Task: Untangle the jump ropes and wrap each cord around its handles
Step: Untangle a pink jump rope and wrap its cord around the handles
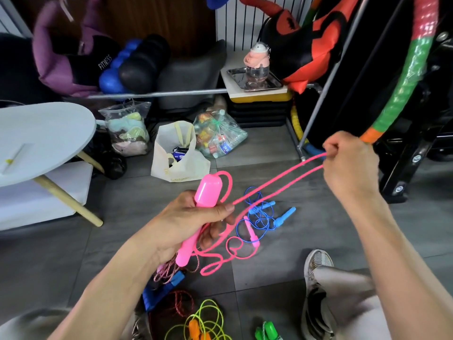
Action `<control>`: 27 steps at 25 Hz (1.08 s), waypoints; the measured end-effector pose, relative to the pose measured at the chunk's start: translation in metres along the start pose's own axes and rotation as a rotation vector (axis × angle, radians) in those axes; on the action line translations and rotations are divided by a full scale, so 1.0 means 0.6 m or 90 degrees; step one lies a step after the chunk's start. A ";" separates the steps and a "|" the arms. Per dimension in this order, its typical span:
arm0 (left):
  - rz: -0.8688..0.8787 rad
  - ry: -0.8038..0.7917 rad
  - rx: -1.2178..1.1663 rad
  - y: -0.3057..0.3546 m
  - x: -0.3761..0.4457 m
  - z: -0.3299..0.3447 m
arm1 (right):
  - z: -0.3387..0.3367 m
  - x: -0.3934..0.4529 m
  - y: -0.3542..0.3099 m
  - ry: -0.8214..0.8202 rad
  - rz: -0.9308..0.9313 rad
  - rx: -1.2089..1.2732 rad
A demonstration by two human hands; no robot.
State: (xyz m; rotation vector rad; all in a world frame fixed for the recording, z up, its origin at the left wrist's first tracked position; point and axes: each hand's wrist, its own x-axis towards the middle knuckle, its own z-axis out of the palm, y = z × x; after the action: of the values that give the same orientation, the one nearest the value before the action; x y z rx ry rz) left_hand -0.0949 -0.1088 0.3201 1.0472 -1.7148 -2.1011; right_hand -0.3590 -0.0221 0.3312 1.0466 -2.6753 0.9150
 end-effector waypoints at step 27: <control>0.056 0.035 -0.052 0.003 0.003 -0.001 | 0.026 -0.108 -0.099 -0.699 -0.038 0.519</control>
State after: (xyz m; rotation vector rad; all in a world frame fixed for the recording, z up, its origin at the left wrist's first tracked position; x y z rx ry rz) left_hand -0.0966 -0.1108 0.3210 0.9787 -1.6050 -2.0504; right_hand -0.2702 -0.0283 0.3270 2.3380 -2.9577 1.9419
